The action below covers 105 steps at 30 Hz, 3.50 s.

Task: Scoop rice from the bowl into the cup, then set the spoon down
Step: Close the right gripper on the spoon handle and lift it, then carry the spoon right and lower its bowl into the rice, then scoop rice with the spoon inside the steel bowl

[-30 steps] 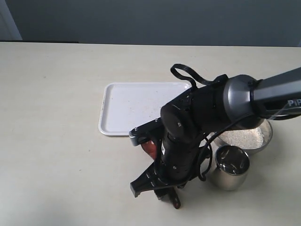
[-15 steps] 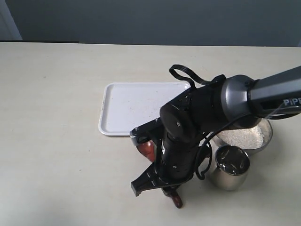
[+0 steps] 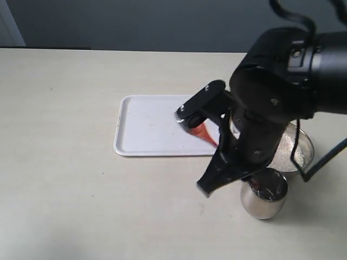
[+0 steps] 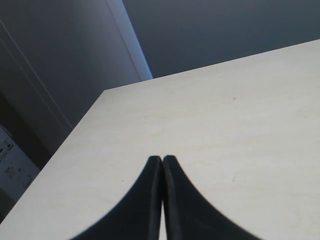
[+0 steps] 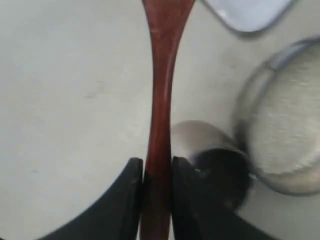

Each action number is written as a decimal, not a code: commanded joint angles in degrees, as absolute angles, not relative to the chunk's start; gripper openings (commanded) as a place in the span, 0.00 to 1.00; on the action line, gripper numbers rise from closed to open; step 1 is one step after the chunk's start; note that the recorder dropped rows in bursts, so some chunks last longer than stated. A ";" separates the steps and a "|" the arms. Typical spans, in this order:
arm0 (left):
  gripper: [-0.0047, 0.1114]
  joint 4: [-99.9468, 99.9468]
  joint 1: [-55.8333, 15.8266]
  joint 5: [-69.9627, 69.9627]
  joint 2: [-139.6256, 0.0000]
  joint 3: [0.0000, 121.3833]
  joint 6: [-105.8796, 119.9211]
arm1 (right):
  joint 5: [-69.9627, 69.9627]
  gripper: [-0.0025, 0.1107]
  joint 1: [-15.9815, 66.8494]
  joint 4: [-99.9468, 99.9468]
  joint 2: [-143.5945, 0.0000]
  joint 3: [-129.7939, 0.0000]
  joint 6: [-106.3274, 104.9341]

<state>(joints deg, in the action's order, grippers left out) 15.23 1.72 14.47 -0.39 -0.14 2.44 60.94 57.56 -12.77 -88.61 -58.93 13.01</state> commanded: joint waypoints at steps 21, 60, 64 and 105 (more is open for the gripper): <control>0.04 15.11 1.82 13.84 -0.75 0.00 2.05 | 69.96 0.02 42.91 -35.46 -82.42 -49.33 4.11; 0.04 15.11 0.69 13.84 -0.75 0.00 2.05 | 69.96 0.02 42.78 -54.76 -96.39 -45.07 -5.89; 0.04 15.11 0.45 13.84 -0.75 0.00 2.05 | 69.96 0.02 42.78 -54.76 -98.36 -45.07 -5.89; 0.04 15.11 0.45 13.84 -0.75 0.00 2.05 | 69.96 0.02 44.03 -40.37 -100.85 -49.43 -12.02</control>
